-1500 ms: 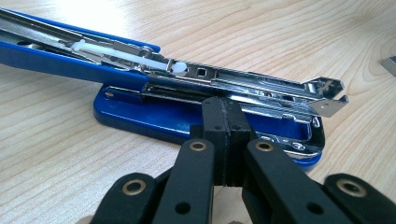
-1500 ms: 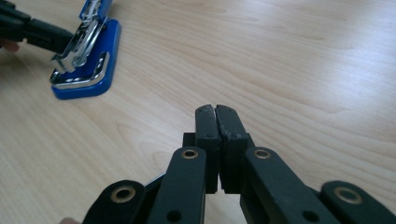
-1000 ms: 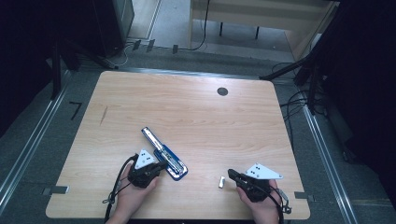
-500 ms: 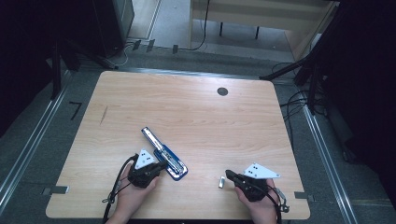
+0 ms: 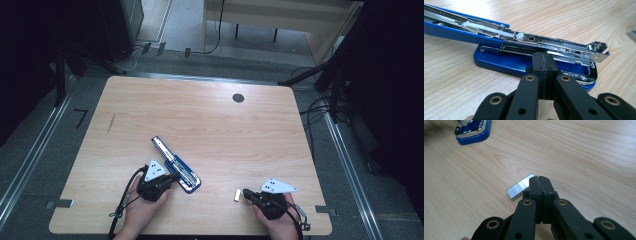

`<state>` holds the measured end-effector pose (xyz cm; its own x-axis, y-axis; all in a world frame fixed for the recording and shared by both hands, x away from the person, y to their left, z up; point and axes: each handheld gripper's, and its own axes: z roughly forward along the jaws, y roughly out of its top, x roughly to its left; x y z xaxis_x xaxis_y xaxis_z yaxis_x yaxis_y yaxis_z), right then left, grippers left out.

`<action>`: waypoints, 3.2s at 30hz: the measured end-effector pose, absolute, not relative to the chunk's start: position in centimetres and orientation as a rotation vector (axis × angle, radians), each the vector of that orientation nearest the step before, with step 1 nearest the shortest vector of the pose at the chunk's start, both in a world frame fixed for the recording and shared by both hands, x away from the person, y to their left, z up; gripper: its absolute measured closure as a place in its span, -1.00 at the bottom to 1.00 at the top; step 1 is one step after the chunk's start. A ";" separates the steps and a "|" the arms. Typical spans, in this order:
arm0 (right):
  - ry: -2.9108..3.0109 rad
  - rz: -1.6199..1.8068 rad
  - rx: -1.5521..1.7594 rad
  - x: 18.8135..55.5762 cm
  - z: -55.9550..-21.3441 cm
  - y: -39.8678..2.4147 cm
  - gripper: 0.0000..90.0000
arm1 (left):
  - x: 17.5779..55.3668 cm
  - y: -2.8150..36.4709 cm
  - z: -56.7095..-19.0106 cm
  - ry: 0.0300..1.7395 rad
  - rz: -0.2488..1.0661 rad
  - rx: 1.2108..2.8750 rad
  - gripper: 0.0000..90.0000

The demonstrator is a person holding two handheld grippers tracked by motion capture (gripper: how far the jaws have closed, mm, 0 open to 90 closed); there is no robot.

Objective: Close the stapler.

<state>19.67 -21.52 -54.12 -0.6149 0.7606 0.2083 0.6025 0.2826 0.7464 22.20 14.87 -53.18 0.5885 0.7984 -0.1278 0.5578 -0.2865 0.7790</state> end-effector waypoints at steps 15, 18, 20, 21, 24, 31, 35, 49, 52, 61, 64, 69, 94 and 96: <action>2.369 1.250 1.251 20.7 -54.7 -20.2 1.00 | 22.2 14.9 -53.2 1.080 0.365 1.982 1.00; 2.372 1.249 1.242 20.8 -54.6 -19.9 1.00 | 22.2 14.9 -53.2 1.080 0.366 1.984 1.00; 2.372 1.251 1.233 20.8 -54.7 -19.8 1.00 | 22.2 14.9 -53.2 1.079 0.365 1.984 1.00; 2.373 1.253 1.230 20.9 -54.7 -19.7 1.00 | 22.2 14.9 -53.2 1.079 0.365 1.984 1.00; 2.373 1.255 1.227 20.9 -54.7 -19.6 1.00 | 22.2 14.9 -53.2 1.078 0.364 1.983 1.00; 2.382 1.273 1.202 20.8 -54.8 -19.5 1.00 | 22.2 14.9 -53.2 1.080 0.366 1.984 1.00; 2.384 1.272 1.192 20.8 -54.8 -19.4 1.00 | 22.2 14.9 -53.2 1.080 0.366 1.984 1.00; 2.364 1.257 1.225 18.7 -53.9 -20.1 0.69 | 22.2 14.9 -53.2 1.082 0.363 1.982 1.00; 2.362 1.267 1.249 18.1 -53.8 -19.8 0.64 | 22.2 14.9 -53.2 1.081 0.361 1.981 1.00; 2.338 1.243 1.283 17.6 -53.9 -19.0 0.50 | 22.2 14.9 -53.2 1.081 0.361 1.981 1.00; 2.333 1.217 1.278 17.5 -54.0 -18.7 0.50 | 22.2 14.9 -53.2 1.081 0.360 1.980 1.00; 2.340 1.164 1.237 17.8 -54.2 -18.0 0.53 | 22.2 14.9 -53.2 1.081 0.361 1.981 1.00; 2.327 1.155 1.195 18.1 -53.2 -17.8 0.78 | 22.2 14.9 -53.2 1.077 0.364 1.983 1.00; 2.325 1.160 1.185 18.2 -53.0 -17.7 0.78 | 22.2 14.8 -53.2 1.077 0.368 1.985 1.00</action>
